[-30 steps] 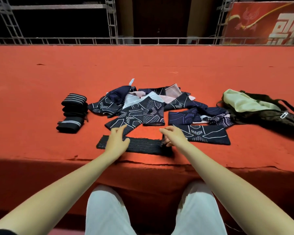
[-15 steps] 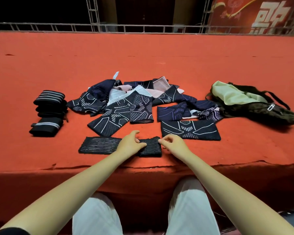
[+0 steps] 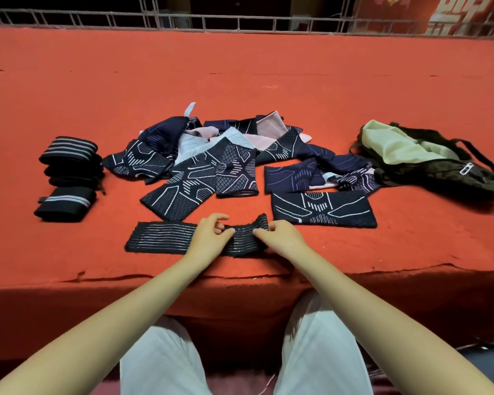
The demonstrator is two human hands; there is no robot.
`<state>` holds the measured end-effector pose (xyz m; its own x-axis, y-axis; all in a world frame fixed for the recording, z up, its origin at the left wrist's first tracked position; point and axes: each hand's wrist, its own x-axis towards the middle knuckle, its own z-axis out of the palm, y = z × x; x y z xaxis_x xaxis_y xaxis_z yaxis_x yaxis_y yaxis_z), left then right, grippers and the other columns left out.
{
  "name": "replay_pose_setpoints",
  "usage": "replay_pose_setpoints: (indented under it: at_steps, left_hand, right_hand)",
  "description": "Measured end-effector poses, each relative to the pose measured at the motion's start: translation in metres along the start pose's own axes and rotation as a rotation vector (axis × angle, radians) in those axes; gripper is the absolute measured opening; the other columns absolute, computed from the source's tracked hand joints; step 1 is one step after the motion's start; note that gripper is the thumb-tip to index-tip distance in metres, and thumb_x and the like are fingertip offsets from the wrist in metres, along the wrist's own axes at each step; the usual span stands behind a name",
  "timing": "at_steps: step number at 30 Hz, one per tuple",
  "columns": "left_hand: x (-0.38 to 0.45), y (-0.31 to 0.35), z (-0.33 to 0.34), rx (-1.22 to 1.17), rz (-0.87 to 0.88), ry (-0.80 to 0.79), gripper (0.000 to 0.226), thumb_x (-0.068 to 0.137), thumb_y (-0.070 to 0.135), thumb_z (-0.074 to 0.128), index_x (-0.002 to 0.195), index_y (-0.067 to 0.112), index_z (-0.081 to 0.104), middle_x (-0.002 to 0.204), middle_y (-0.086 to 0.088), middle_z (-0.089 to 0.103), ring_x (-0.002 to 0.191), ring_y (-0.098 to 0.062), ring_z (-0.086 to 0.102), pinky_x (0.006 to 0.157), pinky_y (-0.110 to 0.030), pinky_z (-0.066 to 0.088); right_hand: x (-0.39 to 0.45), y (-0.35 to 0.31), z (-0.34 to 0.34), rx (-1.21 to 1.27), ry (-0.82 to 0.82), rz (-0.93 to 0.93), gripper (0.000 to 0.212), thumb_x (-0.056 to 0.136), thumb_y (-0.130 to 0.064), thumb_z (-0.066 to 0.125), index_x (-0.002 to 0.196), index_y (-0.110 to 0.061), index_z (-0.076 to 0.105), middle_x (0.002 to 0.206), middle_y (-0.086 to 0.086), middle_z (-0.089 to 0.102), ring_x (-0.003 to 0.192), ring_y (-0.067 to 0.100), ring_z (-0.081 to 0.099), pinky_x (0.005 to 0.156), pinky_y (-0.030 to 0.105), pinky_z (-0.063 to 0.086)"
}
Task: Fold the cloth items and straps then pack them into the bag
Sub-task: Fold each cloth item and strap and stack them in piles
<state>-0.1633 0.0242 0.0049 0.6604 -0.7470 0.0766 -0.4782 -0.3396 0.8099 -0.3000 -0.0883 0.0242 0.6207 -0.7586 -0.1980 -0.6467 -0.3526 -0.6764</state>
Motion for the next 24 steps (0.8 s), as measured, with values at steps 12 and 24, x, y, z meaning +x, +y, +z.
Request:
replay_pose_setpoints:
  at_steps: [12, 24]
  left_hand:
    - [-0.009, -0.003, -0.045, -0.517, -0.317, -0.067, 0.041, 0.094, 0.013, 0.056, 0.133, 0.006, 0.048, 0.086, -0.005, 0.059, 0.068, -0.012, 0.056, 0.058, -0.015, 0.051]
    - [-0.006, -0.013, -0.048, -0.12, -0.239, -0.056, 0.063, 0.081, 0.021, 0.07, 0.138, 0.023, 0.043, 0.091, -0.001, 0.066, 0.082, -0.014, 0.062, 0.078, -0.027, 0.047]
  right_hand:
    - [-0.009, -0.042, 0.034, 0.382, -0.028, -0.327, 0.047, 0.09, -0.046, 0.033, 0.069, -0.028, 0.07, 0.096, 0.003, 0.067, 0.1, 0.015, 0.058, 0.098, 0.043, 0.042]
    - [-0.014, -0.037, 0.041, 0.324, -0.002, -0.44, 0.024, 0.091, -0.002, 0.051, 0.09, -0.008, 0.075, 0.101, 0.003, 0.069, 0.102, 0.01, 0.058, 0.094, 0.015, 0.039]
